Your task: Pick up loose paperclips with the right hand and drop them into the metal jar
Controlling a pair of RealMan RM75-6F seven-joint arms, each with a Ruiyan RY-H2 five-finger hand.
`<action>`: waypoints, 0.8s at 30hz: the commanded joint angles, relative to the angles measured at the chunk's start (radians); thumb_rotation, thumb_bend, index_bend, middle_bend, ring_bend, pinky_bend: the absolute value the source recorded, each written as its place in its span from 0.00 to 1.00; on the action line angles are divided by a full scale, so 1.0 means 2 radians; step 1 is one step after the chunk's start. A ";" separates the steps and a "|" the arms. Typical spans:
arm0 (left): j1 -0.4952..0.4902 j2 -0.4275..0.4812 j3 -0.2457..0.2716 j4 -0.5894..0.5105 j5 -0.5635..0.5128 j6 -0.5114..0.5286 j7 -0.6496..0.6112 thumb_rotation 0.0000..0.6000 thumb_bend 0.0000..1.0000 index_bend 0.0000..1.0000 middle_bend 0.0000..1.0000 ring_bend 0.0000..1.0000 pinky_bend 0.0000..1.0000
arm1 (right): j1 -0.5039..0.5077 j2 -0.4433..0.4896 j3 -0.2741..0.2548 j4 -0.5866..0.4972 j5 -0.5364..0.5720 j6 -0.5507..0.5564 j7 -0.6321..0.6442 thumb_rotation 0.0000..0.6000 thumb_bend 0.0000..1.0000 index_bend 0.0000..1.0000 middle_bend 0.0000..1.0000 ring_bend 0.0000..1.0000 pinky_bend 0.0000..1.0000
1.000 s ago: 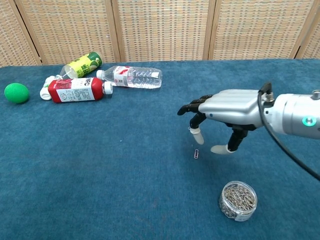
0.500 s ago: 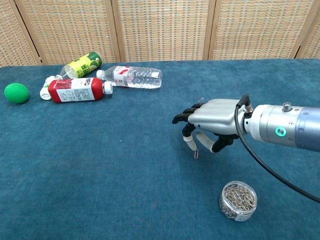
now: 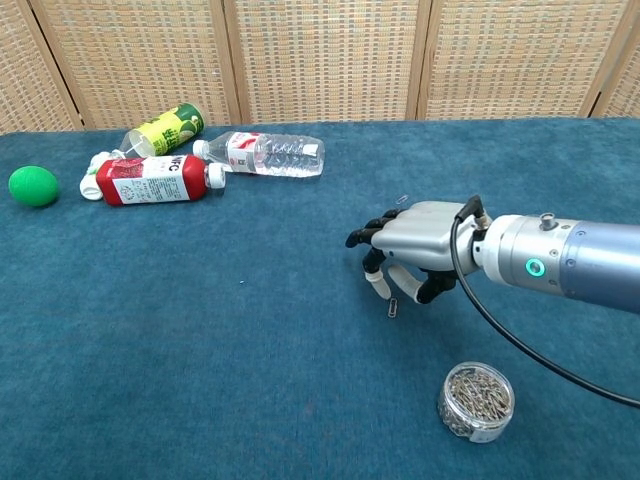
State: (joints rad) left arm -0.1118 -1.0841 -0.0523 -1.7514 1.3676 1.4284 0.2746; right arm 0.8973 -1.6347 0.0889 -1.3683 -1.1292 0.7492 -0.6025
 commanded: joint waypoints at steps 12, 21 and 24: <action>0.000 -0.001 0.002 -0.001 0.003 0.001 0.003 1.00 0.00 0.00 0.00 0.00 0.00 | -0.004 0.029 -0.023 -0.028 0.027 0.008 -0.027 1.00 0.84 0.44 0.05 0.00 0.05; 0.000 -0.002 0.003 -0.001 0.006 0.003 0.005 1.00 0.00 0.00 0.00 0.00 0.00 | -0.011 0.044 -0.029 -0.058 0.014 0.032 -0.023 1.00 0.84 0.44 0.05 0.00 0.06; 0.001 -0.002 0.003 -0.002 0.007 0.004 0.005 1.00 0.00 0.00 0.00 0.00 0.00 | -0.010 0.039 -0.022 -0.055 0.002 0.036 -0.005 1.00 0.84 0.44 0.05 0.00 0.06</action>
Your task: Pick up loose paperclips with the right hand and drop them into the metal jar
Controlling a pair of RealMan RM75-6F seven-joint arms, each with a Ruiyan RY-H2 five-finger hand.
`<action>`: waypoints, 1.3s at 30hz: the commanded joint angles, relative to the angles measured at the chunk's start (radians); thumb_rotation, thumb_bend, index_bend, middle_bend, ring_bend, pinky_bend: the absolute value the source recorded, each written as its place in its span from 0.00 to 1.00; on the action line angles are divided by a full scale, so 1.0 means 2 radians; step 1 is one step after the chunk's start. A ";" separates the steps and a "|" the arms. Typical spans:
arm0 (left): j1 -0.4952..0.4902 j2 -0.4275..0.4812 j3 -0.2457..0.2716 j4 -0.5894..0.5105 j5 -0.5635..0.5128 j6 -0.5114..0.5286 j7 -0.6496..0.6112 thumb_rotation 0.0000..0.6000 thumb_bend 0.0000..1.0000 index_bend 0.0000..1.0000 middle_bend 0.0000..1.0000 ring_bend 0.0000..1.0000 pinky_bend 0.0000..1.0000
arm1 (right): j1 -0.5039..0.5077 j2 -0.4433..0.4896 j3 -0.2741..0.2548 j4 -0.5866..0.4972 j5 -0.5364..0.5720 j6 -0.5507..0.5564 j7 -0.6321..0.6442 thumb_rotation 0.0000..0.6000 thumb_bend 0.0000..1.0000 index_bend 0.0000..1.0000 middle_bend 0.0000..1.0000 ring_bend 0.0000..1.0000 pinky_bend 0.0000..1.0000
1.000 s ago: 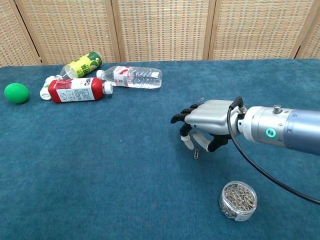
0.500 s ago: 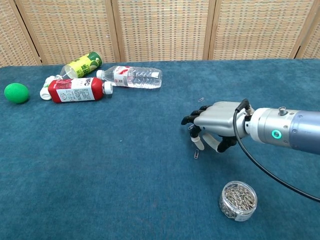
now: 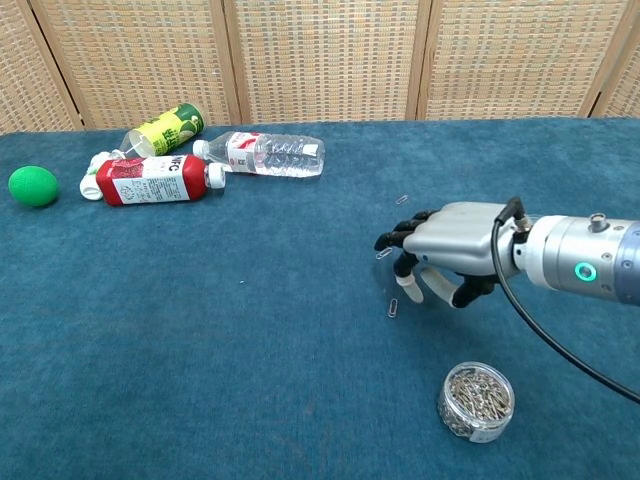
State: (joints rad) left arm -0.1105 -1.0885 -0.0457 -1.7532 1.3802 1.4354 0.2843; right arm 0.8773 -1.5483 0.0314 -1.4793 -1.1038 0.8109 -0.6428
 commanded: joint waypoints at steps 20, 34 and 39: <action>-0.001 0.002 -0.002 0.003 -0.005 -0.004 -0.006 1.00 0.00 0.00 0.00 0.00 0.00 | 0.015 -0.056 0.012 0.058 0.018 -0.010 0.004 1.00 0.85 0.44 0.05 0.00 0.06; 0.000 0.000 0.001 0.000 0.002 0.000 -0.001 1.00 0.00 0.00 0.00 0.00 0.00 | 0.007 -0.011 -0.001 -0.013 0.052 0.021 -0.038 1.00 0.84 0.46 0.05 0.00 0.06; 0.000 0.001 0.001 0.000 0.002 0.000 -0.003 1.00 0.00 0.00 0.00 0.00 0.00 | -0.003 -0.014 0.010 -0.003 0.015 0.038 0.013 1.00 0.41 0.46 0.04 0.00 0.07</action>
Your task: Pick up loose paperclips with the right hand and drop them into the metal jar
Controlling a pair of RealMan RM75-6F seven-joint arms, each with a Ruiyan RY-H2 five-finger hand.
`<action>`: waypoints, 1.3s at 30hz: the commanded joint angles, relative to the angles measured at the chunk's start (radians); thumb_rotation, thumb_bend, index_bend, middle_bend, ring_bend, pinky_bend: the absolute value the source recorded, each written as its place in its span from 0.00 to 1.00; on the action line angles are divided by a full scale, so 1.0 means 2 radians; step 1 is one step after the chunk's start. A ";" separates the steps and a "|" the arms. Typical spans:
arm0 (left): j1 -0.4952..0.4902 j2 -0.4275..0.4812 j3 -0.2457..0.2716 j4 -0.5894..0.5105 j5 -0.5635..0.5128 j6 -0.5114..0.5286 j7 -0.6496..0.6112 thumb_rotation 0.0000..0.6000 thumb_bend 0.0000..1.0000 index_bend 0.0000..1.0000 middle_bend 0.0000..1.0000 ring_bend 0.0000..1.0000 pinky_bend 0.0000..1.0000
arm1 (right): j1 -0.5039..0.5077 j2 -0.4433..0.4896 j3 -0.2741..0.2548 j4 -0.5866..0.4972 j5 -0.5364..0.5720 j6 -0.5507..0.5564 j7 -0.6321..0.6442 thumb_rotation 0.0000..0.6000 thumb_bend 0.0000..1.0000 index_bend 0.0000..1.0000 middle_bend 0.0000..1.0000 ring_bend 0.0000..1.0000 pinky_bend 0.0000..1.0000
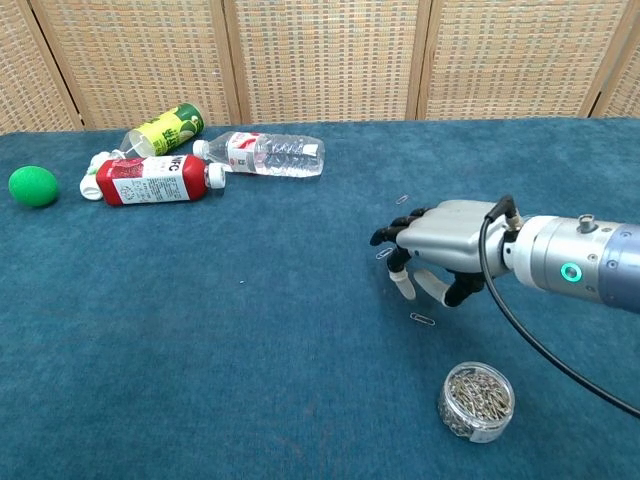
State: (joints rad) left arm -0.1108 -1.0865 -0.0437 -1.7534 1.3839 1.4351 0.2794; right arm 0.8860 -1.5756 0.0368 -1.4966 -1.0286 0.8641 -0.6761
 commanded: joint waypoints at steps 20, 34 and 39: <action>-0.001 0.000 0.000 0.002 -0.003 -0.003 -0.001 1.00 0.00 0.00 0.00 0.00 0.00 | -0.032 -0.019 0.007 0.026 -0.036 0.001 0.102 1.00 0.32 0.46 0.05 0.00 0.08; -0.002 -0.001 0.000 0.002 -0.004 -0.006 0.000 1.00 0.00 0.00 0.00 0.00 0.00 | -0.044 -0.046 0.009 0.060 -0.029 0.004 0.110 1.00 0.32 0.46 0.05 0.00 0.08; -0.003 -0.001 0.000 0.003 -0.005 -0.007 0.001 1.00 0.00 0.00 0.00 0.00 0.00 | -0.047 -0.049 0.010 0.071 -0.036 0.007 0.114 1.00 0.32 0.46 0.05 0.00 0.08</action>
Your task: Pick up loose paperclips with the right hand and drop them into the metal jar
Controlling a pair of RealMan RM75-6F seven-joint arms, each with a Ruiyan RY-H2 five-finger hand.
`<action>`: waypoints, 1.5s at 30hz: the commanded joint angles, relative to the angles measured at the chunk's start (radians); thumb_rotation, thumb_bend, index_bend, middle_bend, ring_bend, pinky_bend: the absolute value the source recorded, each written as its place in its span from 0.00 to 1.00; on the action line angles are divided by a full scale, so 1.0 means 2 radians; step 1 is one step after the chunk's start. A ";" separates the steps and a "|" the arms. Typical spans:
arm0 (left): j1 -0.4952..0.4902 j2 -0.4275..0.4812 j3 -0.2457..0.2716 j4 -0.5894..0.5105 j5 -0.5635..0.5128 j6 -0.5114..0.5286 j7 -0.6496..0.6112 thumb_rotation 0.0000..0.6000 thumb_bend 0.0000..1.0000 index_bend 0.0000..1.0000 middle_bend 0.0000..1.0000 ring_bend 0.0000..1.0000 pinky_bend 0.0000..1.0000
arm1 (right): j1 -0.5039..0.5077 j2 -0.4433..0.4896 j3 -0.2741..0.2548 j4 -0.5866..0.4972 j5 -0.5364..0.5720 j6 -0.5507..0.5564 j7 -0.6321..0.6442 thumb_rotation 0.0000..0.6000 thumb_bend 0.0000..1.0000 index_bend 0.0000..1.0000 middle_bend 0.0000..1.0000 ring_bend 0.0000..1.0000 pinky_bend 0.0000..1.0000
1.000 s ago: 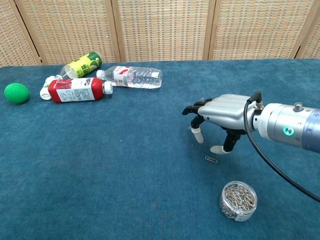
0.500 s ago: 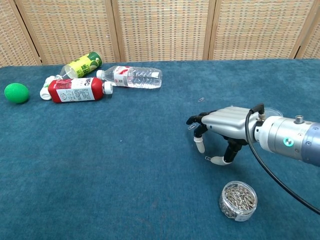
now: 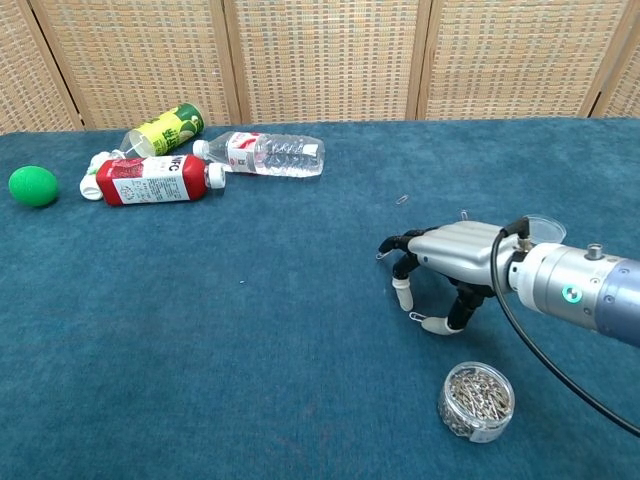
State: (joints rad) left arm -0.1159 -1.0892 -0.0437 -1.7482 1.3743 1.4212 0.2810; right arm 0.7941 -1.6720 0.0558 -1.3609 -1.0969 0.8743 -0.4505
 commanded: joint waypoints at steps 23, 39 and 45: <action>0.000 0.000 0.000 -0.001 0.000 0.001 0.000 1.00 0.00 0.00 0.00 0.00 0.00 | -0.009 -0.014 0.005 0.032 -0.020 0.006 -0.004 1.00 0.39 0.62 0.05 0.00 0.08; 0.000 0.002 0.001 -0.002 0.002 0.001 -0.003 1.00 0.00 0.00 0.00 0.00 0.00 | -0.014 0.005 0.009 0.001 -0.040 0.013 -0.004 1.00 0.52 0.65 0.04 0.00 0.08; 0.001 0.002 0.002 -0.003 0.005 0.002 -0.003 1.00 0.00 0.00 0.00 0.00 0.00 | -0.020 0.039 0.008 -0.053 -0.064 0.030 -0.001 1.00 0.52 0.66 0.04 0.00 0.08</action>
State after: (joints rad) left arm -0.1146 -1.0849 -0.0391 -1.7534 1.3838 1.4244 0.2750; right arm 0.7606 -1.6207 0.0730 -1.4329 -1.2045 0.9186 -0.4551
